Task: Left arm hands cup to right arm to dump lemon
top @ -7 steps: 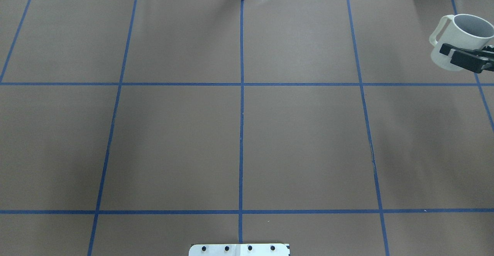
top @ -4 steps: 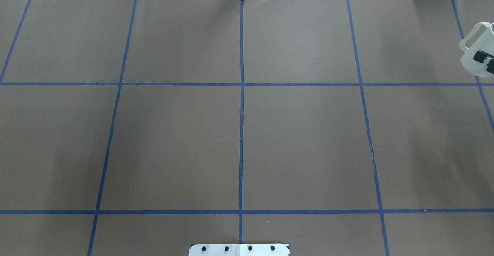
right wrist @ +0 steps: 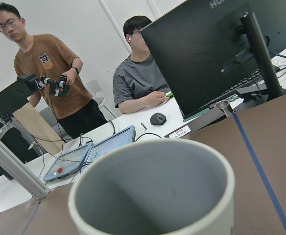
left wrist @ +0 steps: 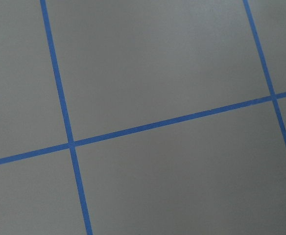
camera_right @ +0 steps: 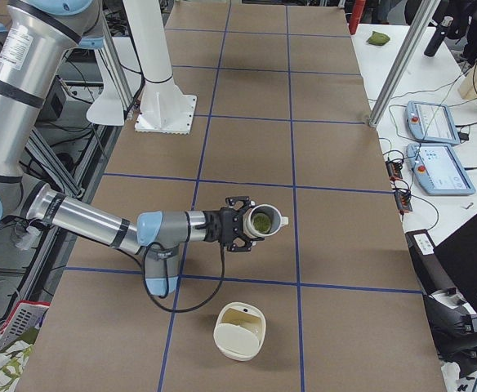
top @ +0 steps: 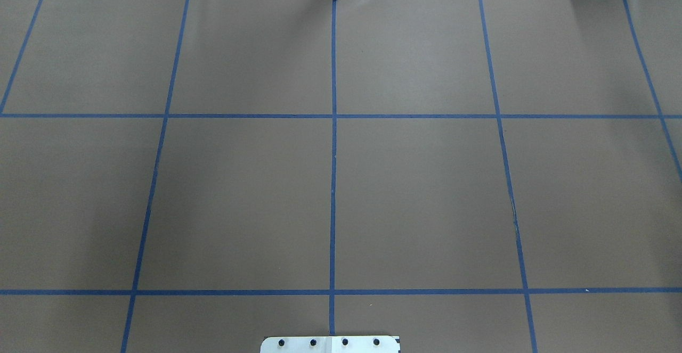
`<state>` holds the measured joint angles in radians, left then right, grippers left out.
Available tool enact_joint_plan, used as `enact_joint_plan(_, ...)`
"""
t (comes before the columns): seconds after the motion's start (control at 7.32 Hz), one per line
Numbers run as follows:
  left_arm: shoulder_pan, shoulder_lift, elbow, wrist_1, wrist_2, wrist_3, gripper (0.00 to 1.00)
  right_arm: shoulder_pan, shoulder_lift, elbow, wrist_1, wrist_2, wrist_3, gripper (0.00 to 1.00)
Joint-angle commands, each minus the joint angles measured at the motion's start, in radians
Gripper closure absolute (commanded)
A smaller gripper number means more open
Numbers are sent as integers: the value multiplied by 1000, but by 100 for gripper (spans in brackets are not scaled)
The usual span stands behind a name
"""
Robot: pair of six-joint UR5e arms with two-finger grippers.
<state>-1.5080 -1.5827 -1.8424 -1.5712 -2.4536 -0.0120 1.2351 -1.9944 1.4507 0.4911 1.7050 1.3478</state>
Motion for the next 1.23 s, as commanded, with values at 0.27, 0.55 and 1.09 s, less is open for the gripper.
enact_joint_plan(0.27, 2, -11, -6, -7, -2, 0, 0, 125, -24, -187, 179, 20, 412, 100)
enact_joint_plan(0.55, 2, -23, -8, -9, -2, 0, 0, 156, 8, -219, 178, 35, 579, 100)
enact_joint_plan(1.09, 3, -30, -12, -7, -2, 0, 0, 188, 78, -262, 181, 50, 896, 100)
